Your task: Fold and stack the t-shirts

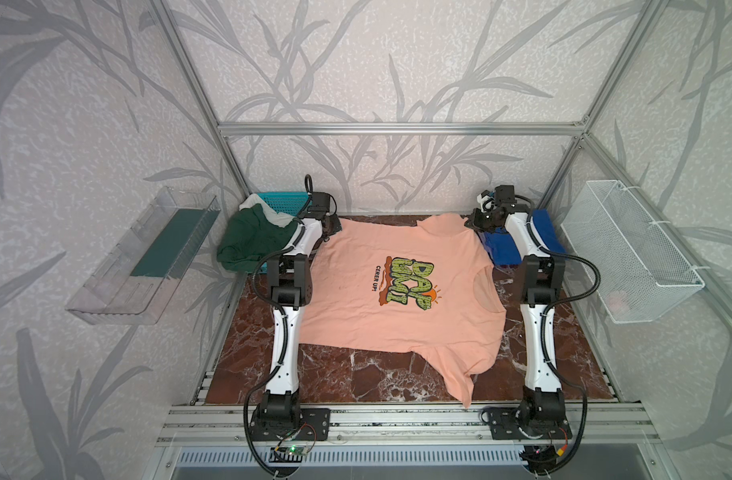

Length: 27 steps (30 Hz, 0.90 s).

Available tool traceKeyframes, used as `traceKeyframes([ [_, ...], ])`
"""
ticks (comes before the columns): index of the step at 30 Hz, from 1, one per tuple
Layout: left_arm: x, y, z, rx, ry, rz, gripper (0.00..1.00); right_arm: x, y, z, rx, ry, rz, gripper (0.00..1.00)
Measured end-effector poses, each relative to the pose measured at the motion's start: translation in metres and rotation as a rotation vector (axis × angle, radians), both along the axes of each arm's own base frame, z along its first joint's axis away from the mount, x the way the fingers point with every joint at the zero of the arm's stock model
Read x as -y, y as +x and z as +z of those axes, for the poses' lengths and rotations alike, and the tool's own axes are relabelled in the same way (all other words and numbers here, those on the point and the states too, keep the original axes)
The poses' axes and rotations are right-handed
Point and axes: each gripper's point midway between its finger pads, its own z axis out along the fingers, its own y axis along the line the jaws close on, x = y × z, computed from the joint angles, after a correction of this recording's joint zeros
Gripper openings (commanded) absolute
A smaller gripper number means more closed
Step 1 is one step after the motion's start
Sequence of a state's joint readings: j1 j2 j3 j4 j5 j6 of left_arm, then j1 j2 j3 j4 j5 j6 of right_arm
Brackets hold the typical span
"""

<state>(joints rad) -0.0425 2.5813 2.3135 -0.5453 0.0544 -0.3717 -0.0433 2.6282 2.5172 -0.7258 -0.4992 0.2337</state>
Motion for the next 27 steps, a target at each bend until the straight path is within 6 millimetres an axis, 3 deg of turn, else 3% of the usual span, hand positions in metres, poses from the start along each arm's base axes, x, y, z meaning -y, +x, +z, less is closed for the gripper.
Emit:
traceKeyframes([
  [4,-0.003,-0.001,0.006,0.008,0.004,-0.006,0.0,0.0,-0.003,0.017,0.026,-0.013,0.015,0.0],
  [9,-0.006,0.001,0.012,0.027,-0.012,-0.01,0.0,-0.001,-0.011,0.024,0.029,-0.039,0.044,0.0],
  [22,-0.006,0.001,0.014,0.052,-0.051,-0.028,0.0,0.004,-0.036,-0.006,-0.081,-0.099,0.08,0.0],
  [23,-0.006,0.002,0.015,0.055,-0.054,-0.03,0.0,0.004,-0.037,-0.008,-0.086,-0.102,0.078,0.07],
  [24,-0.006,0.002,0.015,0.057,-0.058,-0.032,0.06,0.005,-0.037,-0.009,-0.091,-0.103,0.074,0.25],
  [26,-0.004,0.002,0.016,0.058,-0.07,-0.041,0.4,0.006,-0.038,-0.01,-0.095,-0.107,0.069,0.62],
  [27,-0.004,0.002,0.016,0.059,-0.076,-0.045,0.49,0.006,-0.038,-0.008,-0.095,-0.109,0.068,0.71],
])
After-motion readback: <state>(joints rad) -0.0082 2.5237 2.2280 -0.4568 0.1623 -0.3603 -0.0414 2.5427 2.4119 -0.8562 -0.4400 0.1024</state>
